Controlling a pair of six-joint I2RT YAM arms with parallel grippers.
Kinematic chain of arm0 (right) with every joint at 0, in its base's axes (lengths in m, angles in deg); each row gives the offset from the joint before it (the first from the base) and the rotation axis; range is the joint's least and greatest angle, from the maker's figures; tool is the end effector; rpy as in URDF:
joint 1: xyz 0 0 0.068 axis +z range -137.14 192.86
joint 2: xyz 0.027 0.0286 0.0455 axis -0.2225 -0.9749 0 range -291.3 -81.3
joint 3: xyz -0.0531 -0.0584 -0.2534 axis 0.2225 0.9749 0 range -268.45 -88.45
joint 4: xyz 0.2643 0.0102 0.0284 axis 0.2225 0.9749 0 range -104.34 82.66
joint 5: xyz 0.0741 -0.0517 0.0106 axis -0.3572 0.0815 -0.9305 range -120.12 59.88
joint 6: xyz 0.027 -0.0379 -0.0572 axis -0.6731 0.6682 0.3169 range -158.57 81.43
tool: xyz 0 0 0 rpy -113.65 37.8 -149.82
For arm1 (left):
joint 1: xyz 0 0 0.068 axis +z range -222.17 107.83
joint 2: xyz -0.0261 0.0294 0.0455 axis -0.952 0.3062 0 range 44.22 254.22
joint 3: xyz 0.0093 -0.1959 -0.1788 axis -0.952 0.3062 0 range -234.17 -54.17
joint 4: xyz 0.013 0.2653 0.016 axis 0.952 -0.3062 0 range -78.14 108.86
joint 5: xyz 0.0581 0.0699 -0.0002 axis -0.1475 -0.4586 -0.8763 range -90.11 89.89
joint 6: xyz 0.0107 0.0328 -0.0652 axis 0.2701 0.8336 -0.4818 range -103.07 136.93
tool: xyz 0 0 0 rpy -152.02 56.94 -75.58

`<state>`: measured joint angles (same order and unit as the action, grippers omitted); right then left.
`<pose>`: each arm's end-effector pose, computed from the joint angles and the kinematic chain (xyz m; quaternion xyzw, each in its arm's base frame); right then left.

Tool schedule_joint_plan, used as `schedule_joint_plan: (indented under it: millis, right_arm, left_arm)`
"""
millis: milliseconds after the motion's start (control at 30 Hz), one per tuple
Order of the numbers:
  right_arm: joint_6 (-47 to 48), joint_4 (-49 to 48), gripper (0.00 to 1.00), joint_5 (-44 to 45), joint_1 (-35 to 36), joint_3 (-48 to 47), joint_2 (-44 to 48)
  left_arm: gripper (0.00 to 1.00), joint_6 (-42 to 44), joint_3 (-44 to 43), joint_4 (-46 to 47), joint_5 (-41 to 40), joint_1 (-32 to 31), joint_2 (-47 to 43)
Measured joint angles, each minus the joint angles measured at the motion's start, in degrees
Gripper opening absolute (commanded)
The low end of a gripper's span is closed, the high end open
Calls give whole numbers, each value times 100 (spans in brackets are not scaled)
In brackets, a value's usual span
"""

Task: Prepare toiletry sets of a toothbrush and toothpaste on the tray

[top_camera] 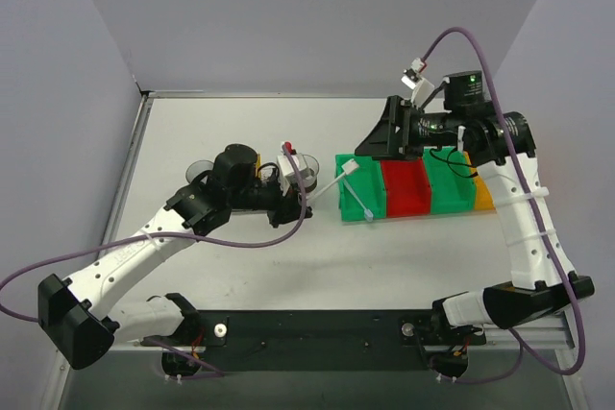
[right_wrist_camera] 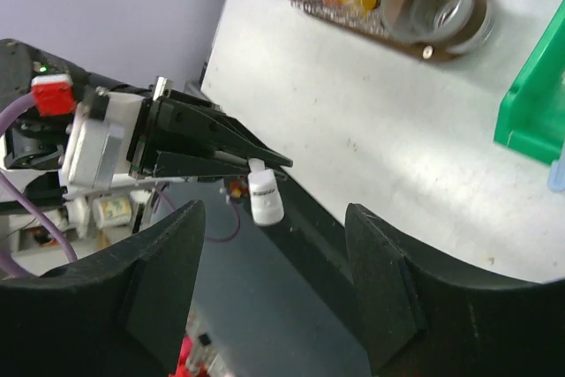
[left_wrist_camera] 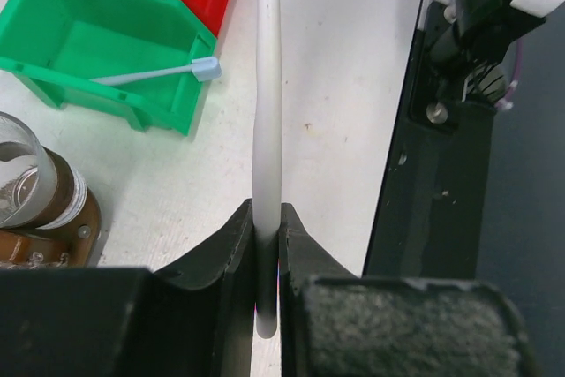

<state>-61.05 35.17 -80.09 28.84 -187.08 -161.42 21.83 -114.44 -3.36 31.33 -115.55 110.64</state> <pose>0.2671 0.1256 0.4437 -0.1630 0.7994 0.4942 0.3002 0.1841 -0.2183 0.3212 0.4648 0.6976 -0.3822 0.3890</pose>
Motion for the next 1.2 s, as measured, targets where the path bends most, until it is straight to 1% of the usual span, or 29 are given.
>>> schedule_joint_plan:
  millis: [133, 267, 333, 567, 800, 900, 1000, 1033, 1200]
  right_arm:
    - [-114, -400, 59, 282, -20, -162, 284]
    - [-181, -586, 54, 385, -2, -157, 358]
    - [-219, -667, 53, 442, 57, -114, 356]
    - [-284, -846, 50, 573, 459, -42, 328]
    - [-284, -870, 48, 737, 682, 114, 125]
    - [-286, -863, 44, 811, 737, 181, 61]
    - [-293, -861, 37, 857, 758, 227, 55]
    - [-302, -868, 33, 866, 774, 227, 55]
    - [-308, -903, 22, 866, 835, 299, 55]
  left_arm:
    - [0, -459, 2, 236, 431, 299, 52]
    - [0, -658, 2, 275, 758, 433, 168]
    - [0, -732, 2, 275, 868, 490, 203]
    - [0, -817, 2, 282, 1058, 573, 229]
    - [0, -874, 2, 284, 1086, 581, 229]
    - [0, -879, 2, 297, 1086, 601, 229]
    - [0, -881, 2, 315, 1088, 601, 229]
    - [0, -881, 2, 317, 1086, 605, 229]
    - [0, -883, 2, 319, 1086, 605, 229]
